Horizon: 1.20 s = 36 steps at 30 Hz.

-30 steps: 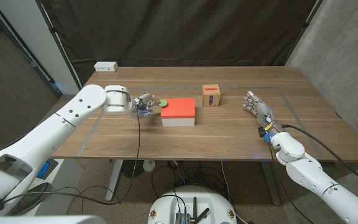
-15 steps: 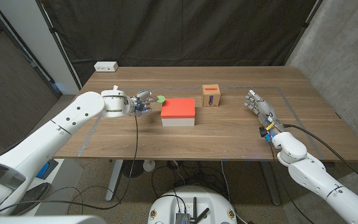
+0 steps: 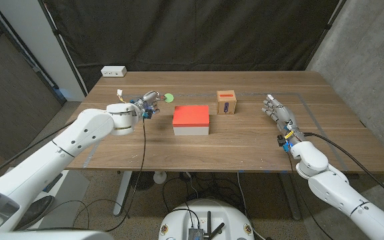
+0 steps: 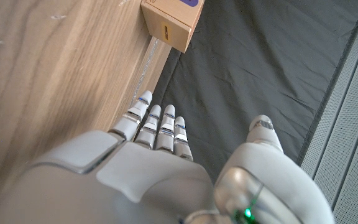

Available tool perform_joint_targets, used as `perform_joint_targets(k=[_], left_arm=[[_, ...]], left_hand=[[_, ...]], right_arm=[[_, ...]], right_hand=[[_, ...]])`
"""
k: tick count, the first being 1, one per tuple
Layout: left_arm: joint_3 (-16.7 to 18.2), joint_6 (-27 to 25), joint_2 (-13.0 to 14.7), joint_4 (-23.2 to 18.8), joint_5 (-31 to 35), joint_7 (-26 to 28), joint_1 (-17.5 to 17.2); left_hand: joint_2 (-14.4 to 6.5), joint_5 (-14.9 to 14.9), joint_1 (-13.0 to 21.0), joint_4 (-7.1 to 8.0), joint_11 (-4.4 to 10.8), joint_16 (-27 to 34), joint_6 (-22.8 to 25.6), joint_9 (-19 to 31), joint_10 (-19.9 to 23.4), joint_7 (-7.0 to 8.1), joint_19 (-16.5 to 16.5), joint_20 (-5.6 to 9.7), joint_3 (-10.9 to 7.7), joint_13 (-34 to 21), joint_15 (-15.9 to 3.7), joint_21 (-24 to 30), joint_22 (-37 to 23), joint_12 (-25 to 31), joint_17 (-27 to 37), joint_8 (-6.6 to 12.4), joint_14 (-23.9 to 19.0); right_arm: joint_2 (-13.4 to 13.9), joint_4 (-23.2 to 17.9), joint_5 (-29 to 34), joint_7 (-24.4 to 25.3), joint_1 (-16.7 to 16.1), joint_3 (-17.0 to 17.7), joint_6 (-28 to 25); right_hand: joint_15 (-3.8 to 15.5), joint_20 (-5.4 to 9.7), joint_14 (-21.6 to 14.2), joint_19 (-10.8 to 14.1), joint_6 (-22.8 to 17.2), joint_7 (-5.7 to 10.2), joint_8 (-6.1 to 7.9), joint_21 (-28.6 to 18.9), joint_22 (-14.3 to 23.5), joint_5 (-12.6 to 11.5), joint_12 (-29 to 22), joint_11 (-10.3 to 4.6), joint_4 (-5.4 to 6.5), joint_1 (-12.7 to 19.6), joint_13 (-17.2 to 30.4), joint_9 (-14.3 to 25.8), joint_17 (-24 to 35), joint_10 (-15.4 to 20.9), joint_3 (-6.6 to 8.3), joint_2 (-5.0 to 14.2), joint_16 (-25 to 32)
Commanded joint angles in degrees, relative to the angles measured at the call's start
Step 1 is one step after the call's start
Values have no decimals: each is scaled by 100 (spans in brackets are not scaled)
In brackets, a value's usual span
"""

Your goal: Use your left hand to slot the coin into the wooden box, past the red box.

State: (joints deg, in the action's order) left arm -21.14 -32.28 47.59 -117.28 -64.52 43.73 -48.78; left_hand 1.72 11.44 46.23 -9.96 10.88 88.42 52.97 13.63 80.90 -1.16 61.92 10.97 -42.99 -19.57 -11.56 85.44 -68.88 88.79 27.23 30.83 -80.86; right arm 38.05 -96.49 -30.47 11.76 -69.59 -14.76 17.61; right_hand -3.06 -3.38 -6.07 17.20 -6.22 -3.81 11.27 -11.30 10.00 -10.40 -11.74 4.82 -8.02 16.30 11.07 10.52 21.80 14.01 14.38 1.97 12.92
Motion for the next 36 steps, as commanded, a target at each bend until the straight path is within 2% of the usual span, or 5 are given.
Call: perform_joint_targets(k=[1, 7, 16, 25, 36], left_arm=[[-59, 758, -109, -94, 1462, -509, -280], [-81, 1214, -181, 75, 2095, -1001, -284], [-290, 1539, -287, 157, 3382, -1133, -193], [-404, 1188, -267, 7, 4202, -1337, -21], [-1025, 480, -156, -197, 5713, -1819, 686]], left_hand=[[-32, 30, 33, -7, 8, 16, -26, 30, -21, -19, -35, 123, -31, -41, -16, 54, -29, 12, 2, 4, -7], [-71, 37, 37, 2, 22, 15, -82, 64, -53, 8, -56, 120, -56, -167, -21, 126, -101, 5, -14, -2, 4], [-98, 46, 64, -5, 20, 75, -86, 57, -36, 22, -94, 121, -90, -258, -19, 202, -128, 5, 98, -3, -23], [-107, 46, 70, -4, 5, 78, -69, 59, -39, 27, -121, 118, -114, -338, -17, 272, -162, -3, 136, 17, -22], [-99, 47, 49, 5, 2, 131, -59, 67, -28, 42, -139, 119, -130, -393, -15, 313, -180, 2, 231, 33, -54]], right_arm=[[-196, -269, 129, 314, -249, 40, 188], [-274, -403, 222, 449, -390, 50, 242], [-366, -545, 290, 548, -495, 45, 242], [-412, -634, 268, 585, -586, 72, 227], [-498, -649, 221, 563, -713, 100, 375]], right_hand=[[-12, -25, -62, 26, -41, 15, 2, -23, 19, 2, 1, -8, -13, -4, 11, 12, 9, 68, -9, -14, 29], [-19, -27, -65, 28, -45, 16, 3, -24, 19, 2, 2, -9, -14, -5, 12, 12, 8, 73, -9, -13, 29], [-16, -25, -66, 30, -49, 14, 3, -24, 19, 1, 0, -20, -15, -5, 13, 12, 6, 83, -9, -12, 29], [-14, -23, -66, 33, -48, 15, 1, -24, 19, 0, 5, -14, -16, -6, 14, 12, 4, 82, -9, -10, 29], [-14, -23, -71, 33, -59, 21, 4, -23, 19, -1, 6, -9, -17, -5, 15, 13, 2, 88, -8, -9, 30]])
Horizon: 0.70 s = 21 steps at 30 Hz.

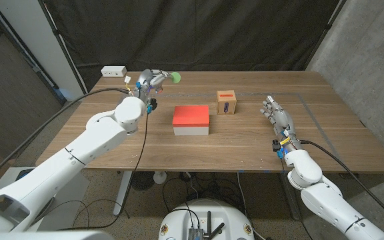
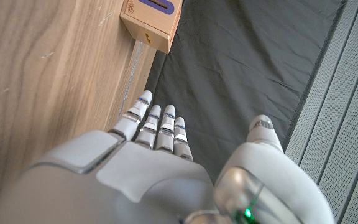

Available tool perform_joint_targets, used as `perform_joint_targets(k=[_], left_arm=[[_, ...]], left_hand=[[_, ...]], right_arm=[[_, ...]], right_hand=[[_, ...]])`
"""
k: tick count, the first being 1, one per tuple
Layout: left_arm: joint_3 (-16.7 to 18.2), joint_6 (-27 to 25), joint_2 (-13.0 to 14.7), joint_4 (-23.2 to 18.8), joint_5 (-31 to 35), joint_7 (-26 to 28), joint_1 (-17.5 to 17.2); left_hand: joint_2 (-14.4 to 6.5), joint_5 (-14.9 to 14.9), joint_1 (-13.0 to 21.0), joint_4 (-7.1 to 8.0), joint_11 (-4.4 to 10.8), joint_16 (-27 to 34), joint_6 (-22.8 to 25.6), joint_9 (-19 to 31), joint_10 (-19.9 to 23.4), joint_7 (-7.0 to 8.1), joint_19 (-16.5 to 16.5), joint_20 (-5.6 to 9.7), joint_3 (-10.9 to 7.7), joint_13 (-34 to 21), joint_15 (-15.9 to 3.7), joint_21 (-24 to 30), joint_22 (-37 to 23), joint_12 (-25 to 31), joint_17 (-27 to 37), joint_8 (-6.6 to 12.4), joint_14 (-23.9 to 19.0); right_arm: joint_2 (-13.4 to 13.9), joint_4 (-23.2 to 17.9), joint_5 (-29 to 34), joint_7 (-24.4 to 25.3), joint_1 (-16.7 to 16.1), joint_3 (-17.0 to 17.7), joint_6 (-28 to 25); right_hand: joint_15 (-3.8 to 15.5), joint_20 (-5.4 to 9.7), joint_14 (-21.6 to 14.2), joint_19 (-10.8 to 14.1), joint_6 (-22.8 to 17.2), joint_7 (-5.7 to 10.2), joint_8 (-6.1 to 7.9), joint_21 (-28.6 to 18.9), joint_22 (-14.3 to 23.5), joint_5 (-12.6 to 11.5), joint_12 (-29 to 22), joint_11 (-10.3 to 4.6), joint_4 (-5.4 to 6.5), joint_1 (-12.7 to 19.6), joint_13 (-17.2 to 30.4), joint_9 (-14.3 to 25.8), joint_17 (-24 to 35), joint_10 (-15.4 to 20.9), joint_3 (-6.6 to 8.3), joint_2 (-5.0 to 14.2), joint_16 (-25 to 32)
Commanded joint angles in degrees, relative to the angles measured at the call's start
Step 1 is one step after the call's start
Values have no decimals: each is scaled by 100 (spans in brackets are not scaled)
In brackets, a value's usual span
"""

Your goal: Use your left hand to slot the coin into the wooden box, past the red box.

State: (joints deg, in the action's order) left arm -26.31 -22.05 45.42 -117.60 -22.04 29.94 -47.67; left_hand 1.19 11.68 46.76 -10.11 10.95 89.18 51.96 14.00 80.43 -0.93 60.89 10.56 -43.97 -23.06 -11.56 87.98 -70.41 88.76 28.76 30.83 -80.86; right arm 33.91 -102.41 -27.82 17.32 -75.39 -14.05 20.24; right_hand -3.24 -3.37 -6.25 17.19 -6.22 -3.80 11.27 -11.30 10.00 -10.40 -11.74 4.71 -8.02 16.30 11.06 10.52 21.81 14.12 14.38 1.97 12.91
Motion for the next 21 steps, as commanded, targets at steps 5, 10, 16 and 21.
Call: perform_joint_targets(k=[5, 10, 16, 21], left_arm=[[-697, -634, -65, -86, 1977, -636, 804], [-903, -829, -214, 12, 2406, -886, 1064], [-1205, -1112, -398, 137, 2945, -1201, 1423], [-1499, -1306, -552, 287, 3400, -1487, 1746]], left_hand=[[-39, 23, -19, 20, -6, 21, 53, 28, 25, 21, -32, 156, -49, -71, -14, 93, -59, 0, 52, 44, -22], [-56, 23, -41, 25, -20, 66, 58, 34, 7, 45, -38, 157, -79, -115, -13, 142, -74, -16, 186, 65, -49], [-60, 21, -70, 28, -14, 47, 58, 4, 39, 31, -40, 157, -91, -154, -6, 166, -75, 2, 270, 62, -41], [-61, 22, -80, 22, -20, 58, 59, 1, 32, 28, -40, 158, -106, -249, -4, 179, -79, 30, 321, 74, -56]], right_arm=[[-100, -67, -61, 2, -190, 54, 149], [-102, -84, -53, 16, -244, 89, 175], [-107, -73, -59, -6, -277, 120, 218], [-112, -49, -76, -23, -298, 143, 236]], right_hand=[[6, -22, -53, 34, -58, 21, 3, -23, 19, -1, 5, -8, -18, -5, 17, 13, 0, 82, -8, -7, 30], [9, -23, -51, 35, -63, 21, 4, -23, 19, -2, 7, -16, -19, -4, 17, 13, -1, 82, -6, -5, 29], [5, -22, -49, 35, -61, 17, 3, -23, 19, -4, 10, -2, -18, -2, 18, 13, -2, 78, -3, 3, 28], [1, -21, -52, 36, -53, 23, -1, -22, 19, -6, 11, 2, -18, 0, 18, 14, -3, 78, 0, 10, 29]])
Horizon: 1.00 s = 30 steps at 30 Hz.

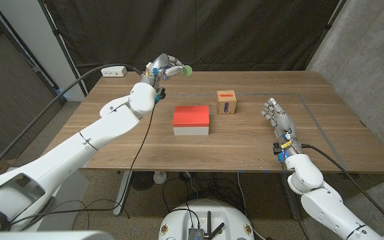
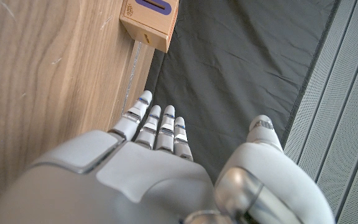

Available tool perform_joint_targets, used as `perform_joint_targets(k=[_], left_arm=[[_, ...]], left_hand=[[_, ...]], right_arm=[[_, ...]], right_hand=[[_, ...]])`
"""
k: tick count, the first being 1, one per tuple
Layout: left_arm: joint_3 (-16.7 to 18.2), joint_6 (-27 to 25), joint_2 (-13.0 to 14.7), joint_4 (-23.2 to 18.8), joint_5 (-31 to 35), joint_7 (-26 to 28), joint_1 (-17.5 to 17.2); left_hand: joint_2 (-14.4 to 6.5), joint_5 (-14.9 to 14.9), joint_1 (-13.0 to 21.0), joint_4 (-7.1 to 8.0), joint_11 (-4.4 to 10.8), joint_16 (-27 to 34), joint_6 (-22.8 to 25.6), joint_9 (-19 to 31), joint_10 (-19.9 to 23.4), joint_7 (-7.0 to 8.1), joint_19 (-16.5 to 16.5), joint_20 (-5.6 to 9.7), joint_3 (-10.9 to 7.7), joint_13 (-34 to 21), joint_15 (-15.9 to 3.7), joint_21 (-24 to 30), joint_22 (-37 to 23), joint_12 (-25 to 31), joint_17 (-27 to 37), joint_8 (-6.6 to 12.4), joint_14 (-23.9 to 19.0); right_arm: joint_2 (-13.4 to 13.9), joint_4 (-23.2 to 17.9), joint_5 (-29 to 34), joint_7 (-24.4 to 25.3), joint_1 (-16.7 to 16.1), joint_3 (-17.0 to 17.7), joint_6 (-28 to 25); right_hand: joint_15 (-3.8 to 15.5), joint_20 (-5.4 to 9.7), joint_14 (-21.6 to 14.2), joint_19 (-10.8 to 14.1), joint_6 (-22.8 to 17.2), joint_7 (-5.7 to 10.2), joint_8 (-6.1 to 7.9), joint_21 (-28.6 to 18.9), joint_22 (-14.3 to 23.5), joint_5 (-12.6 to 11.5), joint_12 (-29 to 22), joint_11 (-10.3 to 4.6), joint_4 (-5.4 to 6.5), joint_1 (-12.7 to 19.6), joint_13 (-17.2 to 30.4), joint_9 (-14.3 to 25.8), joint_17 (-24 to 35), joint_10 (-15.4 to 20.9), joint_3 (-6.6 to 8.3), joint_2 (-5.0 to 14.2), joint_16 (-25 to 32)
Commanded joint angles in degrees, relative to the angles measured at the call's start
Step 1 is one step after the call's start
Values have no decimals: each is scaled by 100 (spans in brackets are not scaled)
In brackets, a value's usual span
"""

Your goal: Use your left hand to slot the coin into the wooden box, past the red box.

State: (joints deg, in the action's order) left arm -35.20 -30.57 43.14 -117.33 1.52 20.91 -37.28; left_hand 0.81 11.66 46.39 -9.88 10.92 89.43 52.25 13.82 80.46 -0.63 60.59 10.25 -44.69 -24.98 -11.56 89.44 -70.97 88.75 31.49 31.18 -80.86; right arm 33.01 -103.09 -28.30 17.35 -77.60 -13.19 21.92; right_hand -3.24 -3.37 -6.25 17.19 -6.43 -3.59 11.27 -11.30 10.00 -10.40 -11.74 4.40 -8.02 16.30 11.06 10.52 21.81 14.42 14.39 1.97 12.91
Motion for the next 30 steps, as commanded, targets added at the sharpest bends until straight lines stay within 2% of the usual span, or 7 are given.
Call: perform_joint_targets(k=[1, 5, 12, 30], left_arm=[[-675, -472, -346, 293, 1126, -668, 778], [-912, -416, -442, 416, 1496, -877, 989], [-1133, -484, -732, 641, 1888, -1209, 1250], [-1929, -898, -1302, 1178, 3060, -2107, 1955]], left_hand=[[-19, 24, -41, -6, -32, 29, 19, 31, 2, -1, -15, 190, -39, -92, -3, 32, -24, 32, 50, 46, -58], [-16, 21, -51, -6, -19, 10, 8, 22, 31, 29, -10, 190, -38, -99, -3, 33, -21, 16, 46, 46, -42], [-14, 11, -61, -6, -13, 0, -9, 26, 30, 28, -11, 189, -29, -145, -4, 13, -18, 4, -10, 65, -33], [-4, 4, -122, -2, -12, -1, -82, -13, 30, 59, -35, 187, -34, -171, -4, 34, -23, -17, 98, 58, -38]], right_arm=[[-28, 18, -58, -31, -82, 63, 63], [-43, 56, -62, -56, -81, 70, 107], [-19, 24, -57, -55, -105, 98, 83], [20, -8, -93, -89, -153, 162, 67]], right_hand=[[0, -23, -52, 36, -27, 0, -3, -23, 19, -6, 11, 33, -18, 1, 18, 14, -3, 46, 0, 11, 29], [-2, -22, -50, 41, -17, -9, -6, -25, 19, -8, 10, 34, -18, 3, 19, 14, -3, 52, 3, 15, 28], [8, -13, -68, 62, 0, -16, -12, -32, 19, -11, 8, 20, -21, 9, 19, 14, -5, 62, 7, 22, 35], [20, 14, -108, 110, -10, -24, -4, -44, 19, -15, 4, 5, -26, 21, 20, 14, -7, 86, 15, 32, 50]])
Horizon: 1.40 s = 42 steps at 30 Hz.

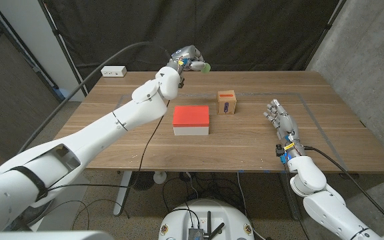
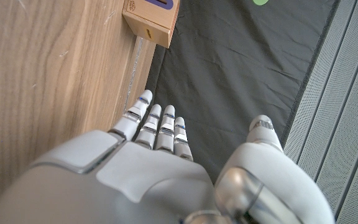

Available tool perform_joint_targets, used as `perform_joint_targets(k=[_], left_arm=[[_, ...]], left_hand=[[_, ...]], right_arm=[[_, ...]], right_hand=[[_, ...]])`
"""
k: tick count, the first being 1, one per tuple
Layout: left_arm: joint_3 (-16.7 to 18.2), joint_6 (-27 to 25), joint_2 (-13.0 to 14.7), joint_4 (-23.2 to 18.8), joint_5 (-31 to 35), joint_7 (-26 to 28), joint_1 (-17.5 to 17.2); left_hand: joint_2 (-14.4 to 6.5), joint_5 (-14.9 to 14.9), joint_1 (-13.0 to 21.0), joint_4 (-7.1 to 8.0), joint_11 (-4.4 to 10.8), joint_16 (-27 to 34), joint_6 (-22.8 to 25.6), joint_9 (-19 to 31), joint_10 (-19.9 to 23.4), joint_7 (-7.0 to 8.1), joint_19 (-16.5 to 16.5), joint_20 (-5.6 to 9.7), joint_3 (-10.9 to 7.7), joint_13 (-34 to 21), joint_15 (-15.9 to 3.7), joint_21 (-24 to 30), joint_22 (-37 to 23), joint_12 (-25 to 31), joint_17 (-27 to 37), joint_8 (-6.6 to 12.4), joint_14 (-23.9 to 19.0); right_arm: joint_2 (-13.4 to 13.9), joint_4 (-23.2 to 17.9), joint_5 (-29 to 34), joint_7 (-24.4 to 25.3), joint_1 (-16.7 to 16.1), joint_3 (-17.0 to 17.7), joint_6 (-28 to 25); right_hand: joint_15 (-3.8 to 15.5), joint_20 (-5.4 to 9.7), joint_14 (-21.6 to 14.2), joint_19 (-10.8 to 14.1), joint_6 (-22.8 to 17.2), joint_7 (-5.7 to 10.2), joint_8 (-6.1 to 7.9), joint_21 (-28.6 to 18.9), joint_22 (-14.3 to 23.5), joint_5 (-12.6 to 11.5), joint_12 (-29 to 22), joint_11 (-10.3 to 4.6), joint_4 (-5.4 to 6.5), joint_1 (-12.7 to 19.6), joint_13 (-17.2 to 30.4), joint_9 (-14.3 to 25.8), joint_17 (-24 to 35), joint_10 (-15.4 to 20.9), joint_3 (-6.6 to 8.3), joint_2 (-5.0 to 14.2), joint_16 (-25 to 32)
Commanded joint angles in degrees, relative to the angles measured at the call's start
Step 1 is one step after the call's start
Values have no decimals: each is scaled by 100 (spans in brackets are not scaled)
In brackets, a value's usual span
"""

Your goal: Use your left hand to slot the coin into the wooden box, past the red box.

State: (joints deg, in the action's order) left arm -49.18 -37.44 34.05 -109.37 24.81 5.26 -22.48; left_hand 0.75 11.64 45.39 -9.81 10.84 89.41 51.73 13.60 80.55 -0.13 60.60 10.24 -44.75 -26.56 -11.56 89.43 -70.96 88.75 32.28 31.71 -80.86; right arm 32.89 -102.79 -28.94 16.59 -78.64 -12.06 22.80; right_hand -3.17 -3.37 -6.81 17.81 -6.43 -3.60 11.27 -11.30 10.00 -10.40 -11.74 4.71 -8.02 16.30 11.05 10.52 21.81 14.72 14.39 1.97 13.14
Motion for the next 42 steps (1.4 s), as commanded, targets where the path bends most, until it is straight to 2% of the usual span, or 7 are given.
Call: perform_joint_targets(k=[1, 15, 28, 35, 42], left_arm=[[-578, -222, -422, 421, 799, -583, 509], [-1141, -370, -953, 1081, 1593, -1119, 934], [-1298, -414, -1419, 1640, 1694, -1302, 1035], [-1397, -335, -1575, 1900, 1643, -1347, 1105], [-1473, -199, -1578, 2041, 1609, -1385, 1154]], left_hand=[[2, 5, -25, -8, -1, -14, -29, 5, 9, 9, -36, 186, -26, -39, -4, 33, -22, -5, 2, 5, -25], [-1, -1, -44, -10, -12, -13, -30, -14, 14, 1, -53, 186, -27, 25, -7, 42, -26, -55, 32, 22, -18], [-16, -4, -68, -8, -12, -8, -50, -35, 11, 15, -61, 185, -39, -28, -8, 49, -27, -28, 116, 31, -28], [-18, -6, -75, -12, -7, -28, -60, -29, 11, 12, -55, 185, -36, -21, -8, 44, -24, -42, 94, 44, -18], [-23, -5, -72, -13, 1, 13, -65, -35, -11, 6, -63, 184, -37, -51, -9, 37, -26, -27, 102, 49, -56]], right_arm=[[42, -34, -15, -20, -55, 54, -10], [20, -2, -57, -58, -140, 108, 87], [13, 28, -96, -93, -168, 131, 107], [11, 50, -111, -96, -199, 158, 133], [19, 15, -112, -60, -246, 198, 117]], right_hand=[[10, 13, -62, 50, -11, -22, -4, -44, 19, -16, 4, -27, -26, 21, 20, 14, -8, 58, 15, 33, 31], [16, 14, -60, 53, -11, -25, -4, -40, 19, -18, 5, -11, -27, 25, 21, 14, -9, 64, 19, 40, 28], [15, 15, -68, 62, -15, -25, -2, -39, 19, -19, 10, -15, -28, 27, 21, 14, -11, 62, 21, 43, 30], [4, 13, -65, 65, -21, -20, -1, -37, 19, -18, 12, -8, -28, 26, 21, 14, -11, 62, 21, 42, 27], [11, 10, -72, 62, -14, -21, -3, -34, 19, -19, 12, 1, -28, 26, 21, 14, -12, 65, 21, 43, 29]])
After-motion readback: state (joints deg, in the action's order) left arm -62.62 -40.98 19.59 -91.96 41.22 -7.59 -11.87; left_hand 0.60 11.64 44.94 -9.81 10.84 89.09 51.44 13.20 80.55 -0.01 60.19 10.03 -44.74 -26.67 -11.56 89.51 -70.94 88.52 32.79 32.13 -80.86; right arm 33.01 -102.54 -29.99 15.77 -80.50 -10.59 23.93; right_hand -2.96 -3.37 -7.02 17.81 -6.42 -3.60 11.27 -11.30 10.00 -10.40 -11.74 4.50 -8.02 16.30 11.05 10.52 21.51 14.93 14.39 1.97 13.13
